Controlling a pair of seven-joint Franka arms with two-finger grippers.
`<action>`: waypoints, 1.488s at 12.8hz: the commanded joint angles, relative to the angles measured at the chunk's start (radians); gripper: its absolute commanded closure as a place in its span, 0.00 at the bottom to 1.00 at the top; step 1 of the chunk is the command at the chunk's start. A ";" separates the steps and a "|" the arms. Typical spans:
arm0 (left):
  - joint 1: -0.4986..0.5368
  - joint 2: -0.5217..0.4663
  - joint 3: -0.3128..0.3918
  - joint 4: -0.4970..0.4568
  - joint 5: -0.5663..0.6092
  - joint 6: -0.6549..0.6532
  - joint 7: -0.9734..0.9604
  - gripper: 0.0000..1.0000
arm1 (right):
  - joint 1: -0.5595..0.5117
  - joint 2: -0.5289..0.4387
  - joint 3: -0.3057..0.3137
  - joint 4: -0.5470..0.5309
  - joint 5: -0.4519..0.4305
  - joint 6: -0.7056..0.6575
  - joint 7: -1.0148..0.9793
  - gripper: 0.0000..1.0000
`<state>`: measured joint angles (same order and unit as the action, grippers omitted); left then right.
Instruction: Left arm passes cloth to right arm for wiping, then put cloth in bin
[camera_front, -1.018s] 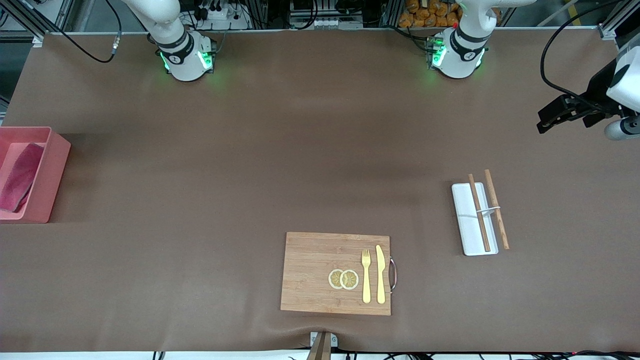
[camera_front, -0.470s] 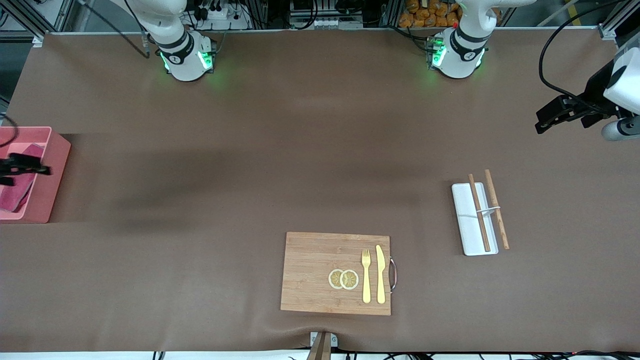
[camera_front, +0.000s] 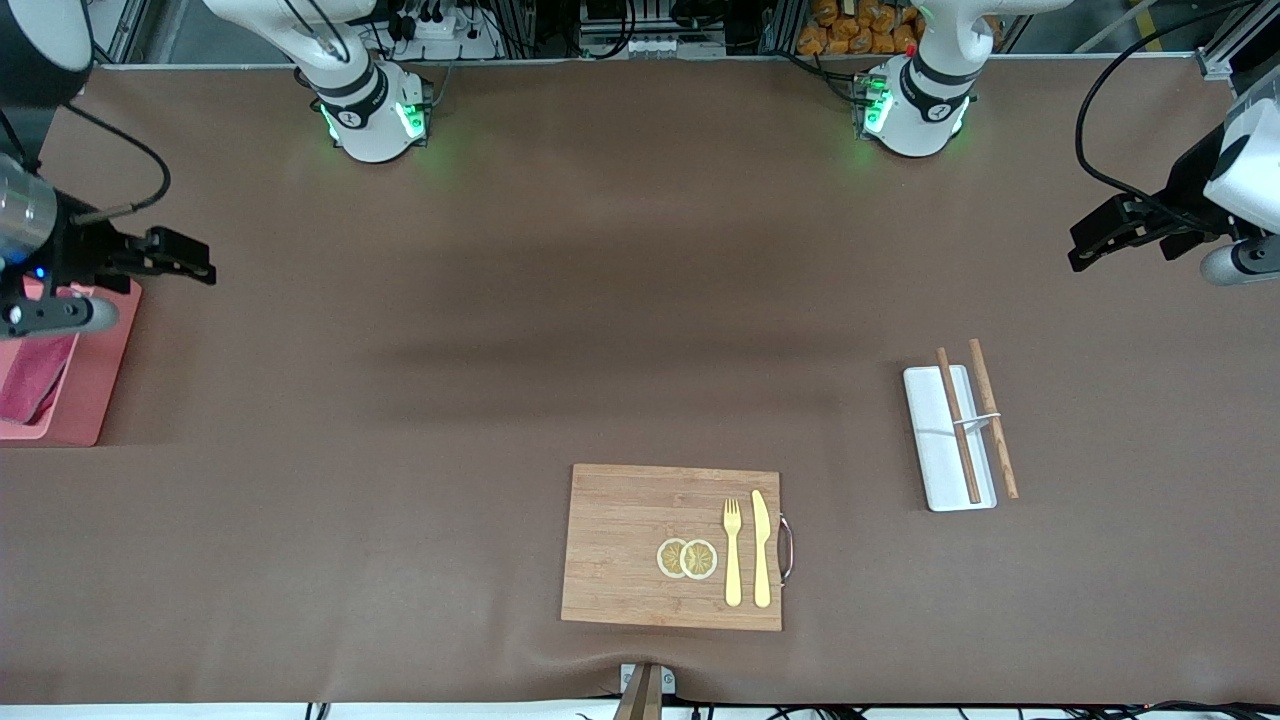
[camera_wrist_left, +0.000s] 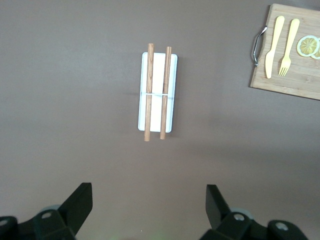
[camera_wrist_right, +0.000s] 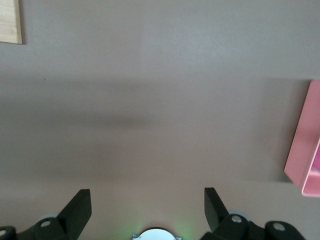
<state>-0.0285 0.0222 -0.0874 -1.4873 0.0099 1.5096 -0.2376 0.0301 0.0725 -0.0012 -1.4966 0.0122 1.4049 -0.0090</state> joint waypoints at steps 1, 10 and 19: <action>-0.002 0.007 -0.005 0.001 0.013 0.018 -0.005 0.00 | -0.016 -0.176 -0.014 -0.167 0.003 0.028 0.101 0.00; 0.004 -0.048 -0.040 -0.019 0.010 -0.046 -0.003 0.00 | -0.118 -0.160 -0.016 -0.059 0.025 -0.052 0.144 0.00; 0.015 -0.183 -0.058 -0.154 0.061 -0.009 0.050 0.00 | -0.094 -0.140 -0.017 -0.073 0.017 -0.047 0.142 0.00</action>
<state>-0.0274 -0.1233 -0.1364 -1.5977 0.0424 1.4650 -0.2318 -0.0628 -0.0752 -0.0168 -1.5940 0.0239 1.3725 0.1152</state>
